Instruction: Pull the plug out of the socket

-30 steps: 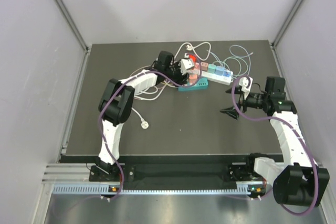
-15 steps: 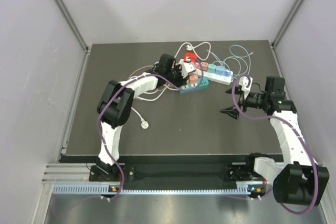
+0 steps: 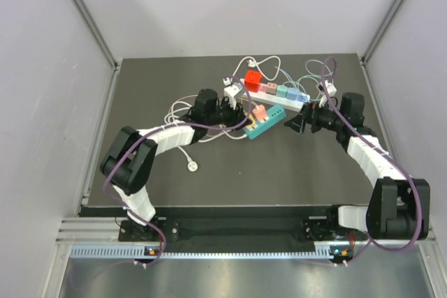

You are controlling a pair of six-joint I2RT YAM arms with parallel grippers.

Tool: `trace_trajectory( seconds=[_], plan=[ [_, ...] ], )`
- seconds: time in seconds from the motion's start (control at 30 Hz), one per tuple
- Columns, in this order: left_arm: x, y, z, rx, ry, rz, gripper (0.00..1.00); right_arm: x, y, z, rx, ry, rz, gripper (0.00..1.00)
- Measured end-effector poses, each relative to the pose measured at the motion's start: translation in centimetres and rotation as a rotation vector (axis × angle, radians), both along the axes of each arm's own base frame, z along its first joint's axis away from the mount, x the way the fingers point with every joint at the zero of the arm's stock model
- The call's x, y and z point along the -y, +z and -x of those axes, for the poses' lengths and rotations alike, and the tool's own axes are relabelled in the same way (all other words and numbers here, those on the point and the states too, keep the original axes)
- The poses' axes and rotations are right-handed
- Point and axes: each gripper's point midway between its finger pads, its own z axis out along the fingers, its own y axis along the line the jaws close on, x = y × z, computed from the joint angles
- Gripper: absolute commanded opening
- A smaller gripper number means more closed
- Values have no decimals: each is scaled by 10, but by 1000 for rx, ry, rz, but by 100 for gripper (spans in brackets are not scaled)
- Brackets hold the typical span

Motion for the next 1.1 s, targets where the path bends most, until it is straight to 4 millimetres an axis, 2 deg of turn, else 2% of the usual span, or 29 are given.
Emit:
trace_trajectory(
  seconds=[0.1,0.23,0.3,0.4,0.53,0.63,0.7,0.73,0.77,0.83,0.87,1.0,1.1],
  plan=[
    [3,-2,19,-38,23,53,0,-6,-9,-9,-94,-94,-58,100],
    [9,-13,43,-87,41,80,0,-10,-30,-15,-235,-185,-141,98],
    [13,-16,53,-97,41,86,0,-11,-41,-18,-301,-217,-172,91],
    [22,-14,64,-90,36,98,0,-15,-52,-17,-373,-238,-198,85],
    [29,-8,70,-72,40,119,0,-20,-62,-15,-432,-242,-214,75],
    [30,-6,67,-56,61,128,0,-22,-63,-14,-459,-242,-231,64],
    [30,-6,66,-49,76,127,0,-24,-60,-13,-468,-235,-248,51],
    [30,-7,66,-47,84,124,0,-25,-59,-13,-468,-230,-256,42],
    [30,-7,66,-46,88,123,0,-27,-56,-13,-466,-222,-266,26],
    [30,-9,66,-45,98,117,0,-27,-52,-15,-457,-218,-281,5],
    [31,-8,66,-41,100,121,0,-28,-51,-16,-457,-217,-287,0],
    [31,-3,69,-40,100,137,0,-26,-50,-18,-429,-217,-274,0],
    [29,7,74,-29,99,175,0,-18,-47,-16,-391,-245,-261,0]
  ],
)
